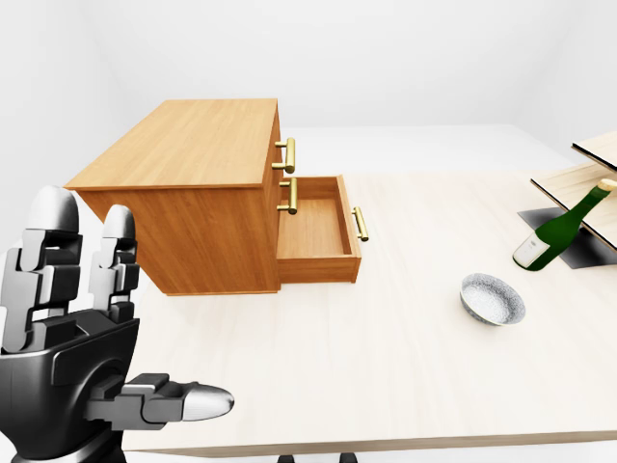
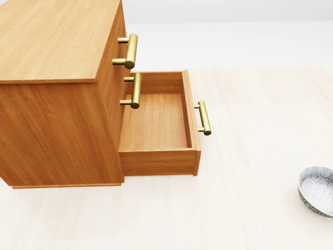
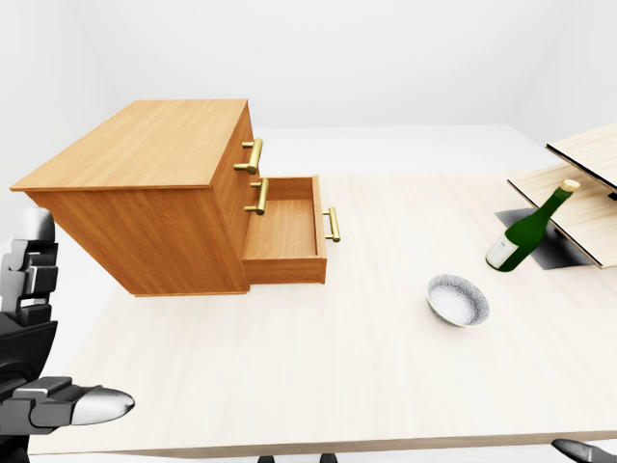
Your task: Put the bowl on top of the cabinet.
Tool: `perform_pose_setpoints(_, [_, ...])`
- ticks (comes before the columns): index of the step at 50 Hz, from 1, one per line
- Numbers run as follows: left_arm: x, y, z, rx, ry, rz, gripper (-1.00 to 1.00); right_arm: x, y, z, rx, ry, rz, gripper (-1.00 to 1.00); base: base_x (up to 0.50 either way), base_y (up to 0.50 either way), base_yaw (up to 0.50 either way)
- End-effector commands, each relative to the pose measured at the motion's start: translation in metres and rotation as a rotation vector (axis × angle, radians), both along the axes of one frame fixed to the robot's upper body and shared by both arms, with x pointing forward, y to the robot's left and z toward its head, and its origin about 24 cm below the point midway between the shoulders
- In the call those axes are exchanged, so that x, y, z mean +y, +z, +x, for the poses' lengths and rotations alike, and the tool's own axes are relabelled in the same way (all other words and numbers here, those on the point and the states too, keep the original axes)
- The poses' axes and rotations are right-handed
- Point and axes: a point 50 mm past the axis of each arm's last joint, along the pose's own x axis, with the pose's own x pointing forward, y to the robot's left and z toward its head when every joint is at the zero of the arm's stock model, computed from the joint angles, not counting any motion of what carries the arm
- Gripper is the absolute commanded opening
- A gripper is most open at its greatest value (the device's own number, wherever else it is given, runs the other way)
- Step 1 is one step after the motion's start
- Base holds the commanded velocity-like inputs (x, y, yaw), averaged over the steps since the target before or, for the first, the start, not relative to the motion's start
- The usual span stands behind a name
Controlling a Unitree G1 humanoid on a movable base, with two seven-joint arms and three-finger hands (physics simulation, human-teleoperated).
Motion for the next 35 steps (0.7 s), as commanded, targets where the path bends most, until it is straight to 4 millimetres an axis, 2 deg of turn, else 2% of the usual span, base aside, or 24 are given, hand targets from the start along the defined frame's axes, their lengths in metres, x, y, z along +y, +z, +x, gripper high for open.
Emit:
perform_pose_setpoints(1, [0.000,0.000,0.000,-0.001,0.000,0.000,1.00,-0.003,-0.004,-0.001,0.016,-0.025,0.013,0.99,0.00,0.00,0.00])
perform_pose_setpoints(6, [0.000,0.000,0.000,-0.001,-0.001,0.002,1.00,-0.007,0.000,0.008,0.037,-0.024,-0.028,1.00,0.00,0.00,0.00])
perform_pose_setpoints(10, [0.000,0.001,-0.002,-0.007,-0.002,0.003,1.00,-0.009,0.005,0.024,0.045,0.010,-0.071,1.00,0.00,0.00,0.00])
perform_pose_setpoints(13, [0.000,0.001,0.000,-0.004,-0.002,0.002,1.00,-0.011,-0.002,0.033,0.083,0.022,-0.056,1.00,0.00,0.00,0.00])
perform_pose_setpoints(19, [0.000,0.002,-0.001,-0.010,-0.001,0.002,1.00,-0.015,-0.001,0.048,0.115,0.048,-0.080,0.99,0.00,0.00,0.00])
perform_pose_setpoints(26, [0.001,0.002,-0.002,-0.012,0.000,0.003,1.00,-0.026,-0.013,0.058,0.173,0.048,-0.036,1.00,0.00,0.00,0.00])
perform_pose_setpoints(35, [0.002,0.002,-0.001,-0.014,0.003,0.000,1.00,-0.029,-0.025,0.063,0.219,0.055,0.002,1.00,0.00,0.00,0.00])
